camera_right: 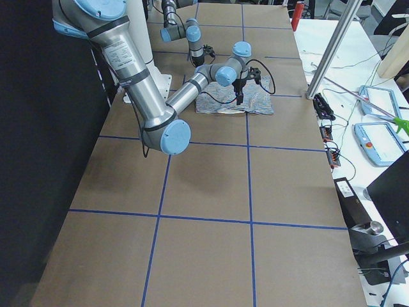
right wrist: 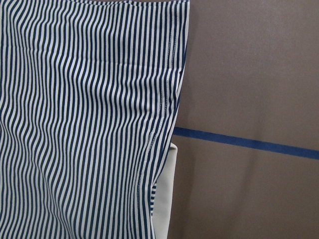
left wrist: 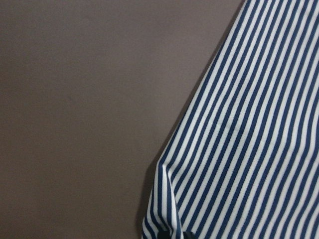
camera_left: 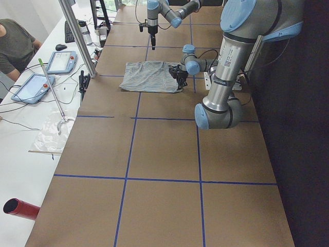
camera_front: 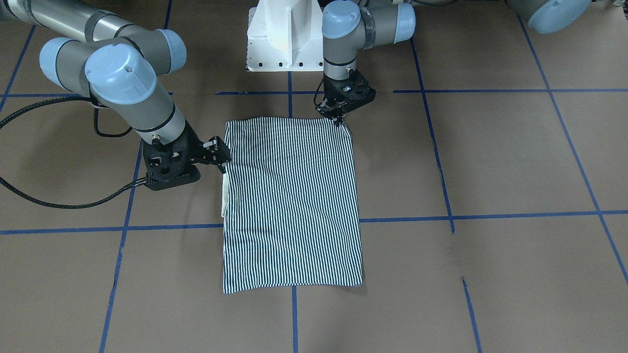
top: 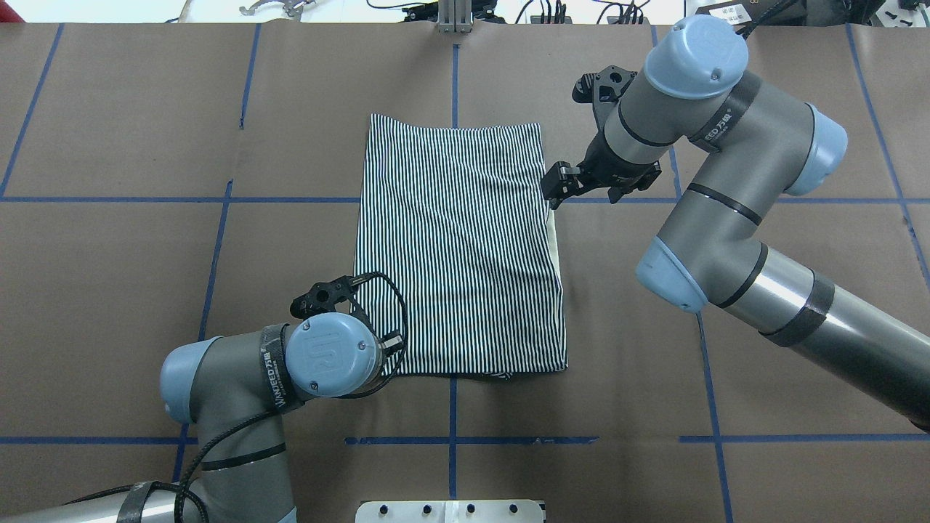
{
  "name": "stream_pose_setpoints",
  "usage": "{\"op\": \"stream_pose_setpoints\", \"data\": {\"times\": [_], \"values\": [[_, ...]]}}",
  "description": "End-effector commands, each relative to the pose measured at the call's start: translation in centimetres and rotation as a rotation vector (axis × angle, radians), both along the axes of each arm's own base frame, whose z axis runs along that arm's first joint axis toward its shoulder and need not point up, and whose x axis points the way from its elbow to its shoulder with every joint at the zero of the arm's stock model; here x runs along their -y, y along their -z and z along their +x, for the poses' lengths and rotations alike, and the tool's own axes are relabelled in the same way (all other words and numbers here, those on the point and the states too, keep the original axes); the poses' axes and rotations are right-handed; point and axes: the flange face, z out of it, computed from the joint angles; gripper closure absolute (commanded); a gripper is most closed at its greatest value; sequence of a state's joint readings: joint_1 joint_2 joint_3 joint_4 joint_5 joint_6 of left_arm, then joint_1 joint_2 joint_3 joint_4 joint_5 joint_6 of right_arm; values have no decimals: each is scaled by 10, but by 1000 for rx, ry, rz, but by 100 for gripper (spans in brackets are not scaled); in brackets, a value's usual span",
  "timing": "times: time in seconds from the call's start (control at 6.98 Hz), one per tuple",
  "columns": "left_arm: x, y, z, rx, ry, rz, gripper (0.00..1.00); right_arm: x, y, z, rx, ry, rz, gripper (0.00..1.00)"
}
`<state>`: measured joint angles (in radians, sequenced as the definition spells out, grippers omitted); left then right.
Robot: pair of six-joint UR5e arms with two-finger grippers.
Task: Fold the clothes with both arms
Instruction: 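Lower the right gripper to the shirt's near edge beside the left gripper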
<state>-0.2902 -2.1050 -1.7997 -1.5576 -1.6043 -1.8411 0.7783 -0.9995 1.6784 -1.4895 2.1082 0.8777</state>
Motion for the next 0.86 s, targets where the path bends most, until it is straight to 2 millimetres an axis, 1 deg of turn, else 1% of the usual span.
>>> {"op": "stream_pose_setpoints", "data": {"times": [0.0, 0.14, 0.29, 0.43, 0.57, 0.72], "values": [[4, 13, -19, -21, -39, 59, 100, -1, 2, 0, 3, 1, -2, 0], [1, 11, -36, -7, -77, 94, 100, -11, 9, -6, 20, -25, -42, 0], [0, 12, -46, -3, -112, 132, 100, -35, 24, -19, 46, -46, -93, 0], [2, 10, -46, 9, -144, 164, 100, -57, 37, -31, 69, -77, -157, 0], [1, 12, -46, 9, -157, 176, 100, -77, 44, -46, 77, -127, -236, 0], [1, 13, -46, 7, -158, 175, 100, -94, 45, -62, 74, -191, -333, 0]]}}
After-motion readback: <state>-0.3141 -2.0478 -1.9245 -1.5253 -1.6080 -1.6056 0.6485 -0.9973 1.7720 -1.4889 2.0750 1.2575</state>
